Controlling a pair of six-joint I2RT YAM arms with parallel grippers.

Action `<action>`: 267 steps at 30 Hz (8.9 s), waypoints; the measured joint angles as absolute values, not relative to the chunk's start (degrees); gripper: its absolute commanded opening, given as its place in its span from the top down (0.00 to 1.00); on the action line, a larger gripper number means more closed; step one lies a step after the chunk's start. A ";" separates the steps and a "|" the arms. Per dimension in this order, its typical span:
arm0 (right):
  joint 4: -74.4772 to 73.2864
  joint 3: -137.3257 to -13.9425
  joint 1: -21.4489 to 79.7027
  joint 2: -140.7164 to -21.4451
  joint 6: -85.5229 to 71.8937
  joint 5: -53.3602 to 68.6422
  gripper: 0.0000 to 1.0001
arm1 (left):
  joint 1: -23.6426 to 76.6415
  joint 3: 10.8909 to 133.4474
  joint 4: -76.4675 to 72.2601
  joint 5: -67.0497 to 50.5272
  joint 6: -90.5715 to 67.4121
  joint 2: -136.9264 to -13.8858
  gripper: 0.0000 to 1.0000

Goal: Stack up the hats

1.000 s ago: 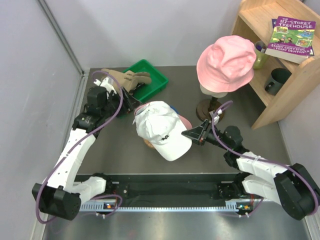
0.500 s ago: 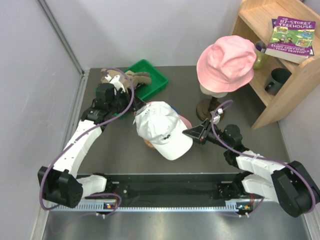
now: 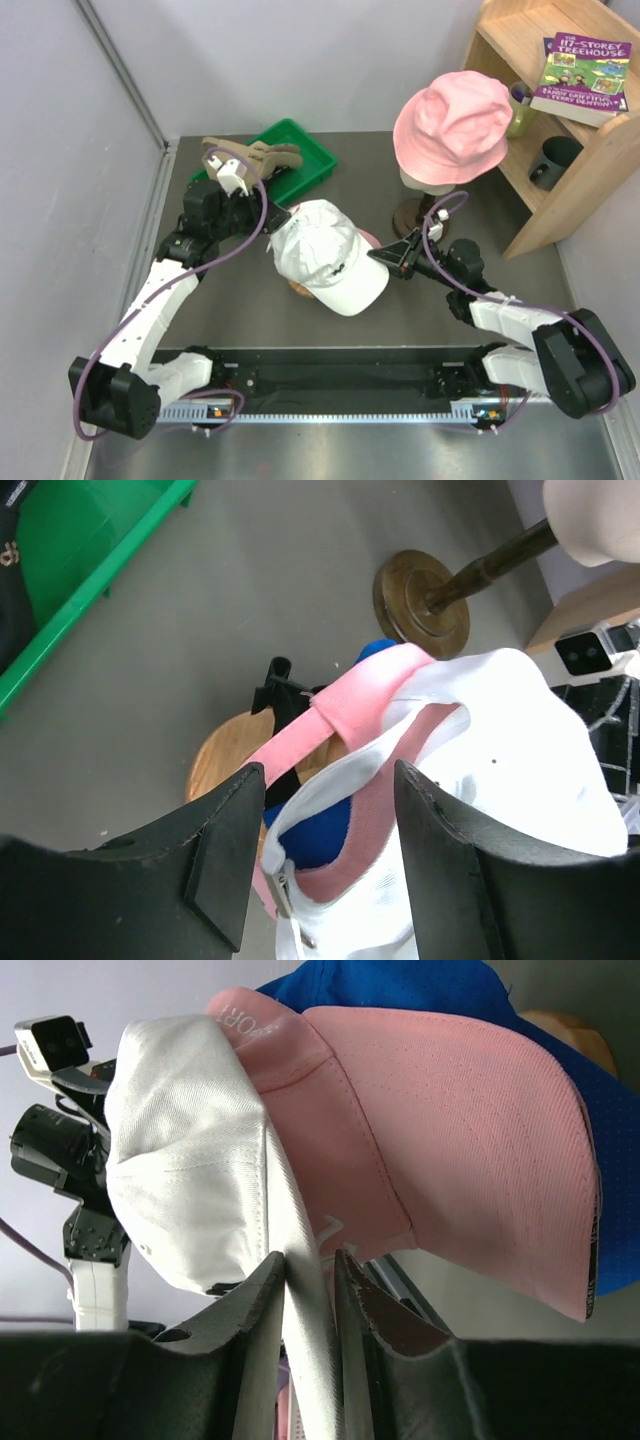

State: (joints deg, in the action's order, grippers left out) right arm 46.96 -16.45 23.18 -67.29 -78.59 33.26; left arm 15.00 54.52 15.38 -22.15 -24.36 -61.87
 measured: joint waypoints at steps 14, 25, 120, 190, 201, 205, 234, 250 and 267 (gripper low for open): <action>48.49 -18.79 21.28 -72.14 -78.65 36.32 0.72 | 14.98 54.52 11.88 -23.16 -23.86 -65.71 0.39; 51.24 -18.87 20.32 -74.59 -79.33 38.83 0.55 | 15.05 55.42 8.36 -24.23 -24.10 -70.17 0.57; 28.88 -16.78 27.99 -59.31 -72.55 28.97 0.98 | 17.12 52.84 12.60 -3.86 -28.60 -73.21 0.67; -1.23 -35.03 3.95 -67.35 -43.48 25.30 0.11 | -2.00 87.13 9.82 4.64 -27.92 -107.26 0.97; -1.37 -35.00 3.44 -65.63 -42.57 25.82 0.12 | -4.38 86.67 5.72 2.22 -30.26 -104.99 0.27; -1.39 -35.00 3.20 -65.58 -42.48 26.30 0.12 | -5.54 88.66 5.08 0.27 -31.88 -106.02 0.23; -1.34 -35.00 3.18 -66.94 -42.00 28.36 0.12 | -5.74 96.99 1.28 -6.22 -31.27 -117.45 1.00; -0.69 -34.50 3.18 -65.71 -43.29 28.34 0.12 | -6.39 111.57 4.73 -23.16 -15.51 -109.10 1.00; 0.64 -32.29 3.18 -63.68 -45.23 28.34 0.13 | 8.91 97.27 15.92 -30.81 -3.03 -111.96 1.00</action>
